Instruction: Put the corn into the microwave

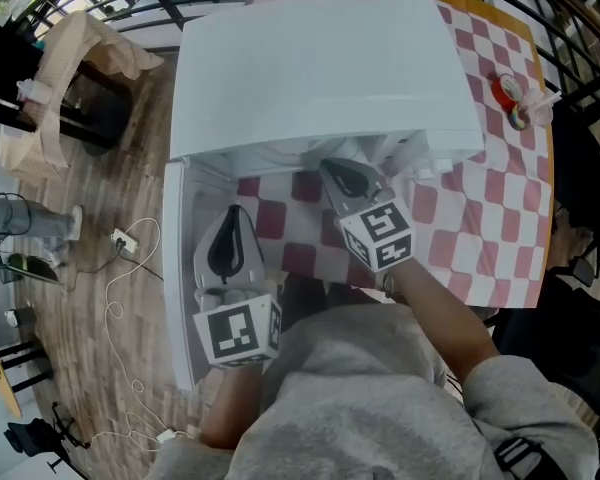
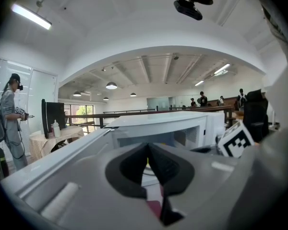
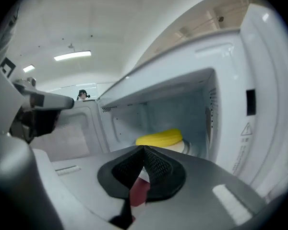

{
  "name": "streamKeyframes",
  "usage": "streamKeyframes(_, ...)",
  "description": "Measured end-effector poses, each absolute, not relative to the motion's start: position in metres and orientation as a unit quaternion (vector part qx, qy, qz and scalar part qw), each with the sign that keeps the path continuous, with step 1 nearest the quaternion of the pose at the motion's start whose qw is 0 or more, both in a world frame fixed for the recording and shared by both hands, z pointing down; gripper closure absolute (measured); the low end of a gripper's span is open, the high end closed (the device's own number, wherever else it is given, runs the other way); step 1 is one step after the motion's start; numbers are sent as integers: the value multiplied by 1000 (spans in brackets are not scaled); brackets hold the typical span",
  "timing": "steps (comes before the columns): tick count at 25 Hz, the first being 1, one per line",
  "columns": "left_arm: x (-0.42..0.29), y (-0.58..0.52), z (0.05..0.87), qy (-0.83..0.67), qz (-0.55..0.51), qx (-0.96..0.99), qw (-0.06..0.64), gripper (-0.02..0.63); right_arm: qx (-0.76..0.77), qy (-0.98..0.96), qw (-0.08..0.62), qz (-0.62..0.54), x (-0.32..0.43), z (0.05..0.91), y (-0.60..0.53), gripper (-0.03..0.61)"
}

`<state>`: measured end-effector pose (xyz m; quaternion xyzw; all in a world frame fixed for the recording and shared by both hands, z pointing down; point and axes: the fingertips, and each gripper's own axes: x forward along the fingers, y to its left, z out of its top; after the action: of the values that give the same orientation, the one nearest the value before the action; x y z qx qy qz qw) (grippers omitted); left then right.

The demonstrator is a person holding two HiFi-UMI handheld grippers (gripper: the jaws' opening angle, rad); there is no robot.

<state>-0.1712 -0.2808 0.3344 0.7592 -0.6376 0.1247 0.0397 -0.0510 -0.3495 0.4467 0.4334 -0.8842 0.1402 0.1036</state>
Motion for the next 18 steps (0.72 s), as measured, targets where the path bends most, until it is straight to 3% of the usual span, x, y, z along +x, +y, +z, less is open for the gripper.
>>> streamKeyframes(6,-152,-263,335,-631,124,765,36,603,397,-904,54,152,-11,400,-302,581)
streamKeyframes(18,-126,-242,334,-609,120,783,39,603,415,-900,59,122,69,345,-236,581)
